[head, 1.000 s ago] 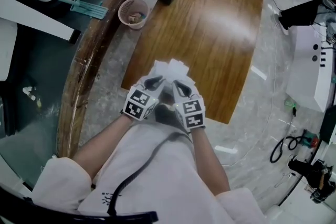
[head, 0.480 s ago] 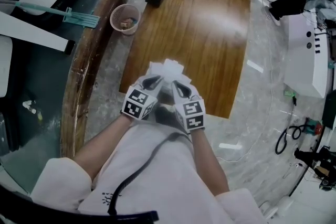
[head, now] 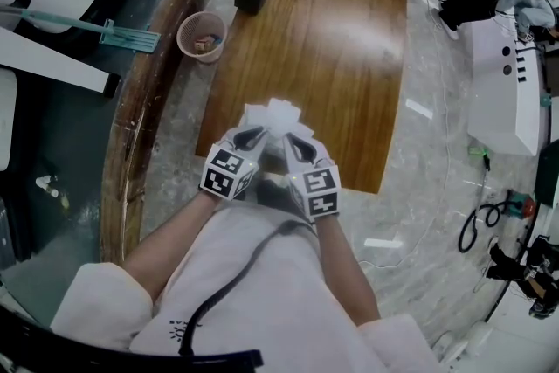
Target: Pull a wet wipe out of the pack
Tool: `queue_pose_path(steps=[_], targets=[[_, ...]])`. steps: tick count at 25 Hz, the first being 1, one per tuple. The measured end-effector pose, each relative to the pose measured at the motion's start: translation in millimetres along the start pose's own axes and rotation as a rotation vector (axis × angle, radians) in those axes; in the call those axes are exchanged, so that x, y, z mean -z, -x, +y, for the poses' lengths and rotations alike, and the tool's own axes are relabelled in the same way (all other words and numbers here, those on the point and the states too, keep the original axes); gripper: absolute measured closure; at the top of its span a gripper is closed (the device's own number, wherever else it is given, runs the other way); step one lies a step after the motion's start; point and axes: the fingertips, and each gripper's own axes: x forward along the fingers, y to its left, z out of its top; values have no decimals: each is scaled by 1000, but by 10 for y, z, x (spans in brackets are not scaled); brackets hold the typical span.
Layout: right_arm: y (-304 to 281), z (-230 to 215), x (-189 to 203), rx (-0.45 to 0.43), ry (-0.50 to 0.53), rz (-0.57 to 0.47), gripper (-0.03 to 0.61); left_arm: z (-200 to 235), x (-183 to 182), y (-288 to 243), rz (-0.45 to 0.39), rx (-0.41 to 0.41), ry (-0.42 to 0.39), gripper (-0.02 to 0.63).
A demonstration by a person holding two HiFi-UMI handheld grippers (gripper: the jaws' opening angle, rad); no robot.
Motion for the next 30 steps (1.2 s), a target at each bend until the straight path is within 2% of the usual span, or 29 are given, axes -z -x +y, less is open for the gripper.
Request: queue_pose_path(steps=[17,30], targets=[[198,25,-194,13,16,-82,563,-23,-109,147,-32,-10,-9,561],[451,-37,-442,20,0,-185,563,-109,-424,284,-88,-6,-45,561]])
